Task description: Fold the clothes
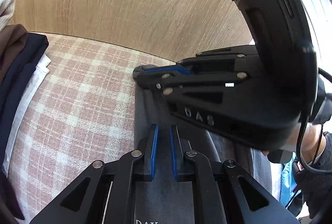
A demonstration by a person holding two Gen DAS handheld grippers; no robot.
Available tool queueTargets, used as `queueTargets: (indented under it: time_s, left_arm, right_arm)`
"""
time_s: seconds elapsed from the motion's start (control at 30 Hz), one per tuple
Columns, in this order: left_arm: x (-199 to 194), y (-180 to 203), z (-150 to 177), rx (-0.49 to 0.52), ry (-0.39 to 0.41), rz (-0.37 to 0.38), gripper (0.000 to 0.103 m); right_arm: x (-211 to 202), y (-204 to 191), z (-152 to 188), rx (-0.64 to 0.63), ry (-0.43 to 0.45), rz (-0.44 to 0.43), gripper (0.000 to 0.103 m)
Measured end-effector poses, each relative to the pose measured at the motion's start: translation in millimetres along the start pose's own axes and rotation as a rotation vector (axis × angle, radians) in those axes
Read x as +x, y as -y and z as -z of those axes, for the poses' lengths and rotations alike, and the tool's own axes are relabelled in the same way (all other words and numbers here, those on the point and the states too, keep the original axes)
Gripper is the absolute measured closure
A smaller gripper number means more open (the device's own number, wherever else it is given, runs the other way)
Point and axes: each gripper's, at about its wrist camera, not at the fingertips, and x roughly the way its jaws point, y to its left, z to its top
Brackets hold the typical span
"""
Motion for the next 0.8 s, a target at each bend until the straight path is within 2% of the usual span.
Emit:
queueTargets:
  time_s: [0.07,0.13,0.23,0.3,0.37,0.4,0.43,0.53,0.6,0.67,0.73,0.8]
  left_arm:
    - [-4,1,4,0.008,0.001,-0.048,0.093]
    - [-8,-1,7,0.002,0.004,-0.056,0.093]
    - [-13,-5,2,-0.038,0.041,0.0,0.093]
    - [-9,-2,-5,-0.048,0.051,0.032,0.09]
    - [4,1,-8,-0.037,0.015,-0.004,0.089]
    - [9,0,-7,-0.024,0.003,-0.033,0.093]
    - [10,0,-5,-0.007,0.004,-0.056,0.096]
    - [-7,4,-1,0.008,-0.018,-0.064,0.096]
    - [-44,5,9,0.051,0.012,-0.021,0.091]
    - [-81,10,36,0.1,0.015,0.03,0.085]
    - [-98,10,53,0.121,-0.018,0.114,0.084]
    - [-115,-2,90,0.139,-0.084,0.196,0.084]
  right_arm:
    - [6,2,-2,0.014,-0.005,0.016,0.1]
    - [-10,1,2,0.022,0.017,0.024,0.099]
    - [-33,1,8,0.04,0.046,0.025,0.099]
    - [-42,7,16,0.086,0.038,-0.052,0.097]
    - [-36,10,20,0.103,0.004,-0.082,0.096]
    - [-28,10,21,0.104,-0.02,-0.084,0.096]
    - [-21,10,22,0.102,-0.036,-0.077,0.096]
    - [-15,16,23,0.133,-0.036,-0.02,0.099]
    - [-40,15,32,0.148,-0.012,-0.003,0.099]
    - [-78,6,47,0.135,0.034,0.018,0.096]
    - [-127,-9,83,0.142,0.072,0.027,0.096]
    - [-165,-25,126,0.199,0.084,-0.007,0.095]
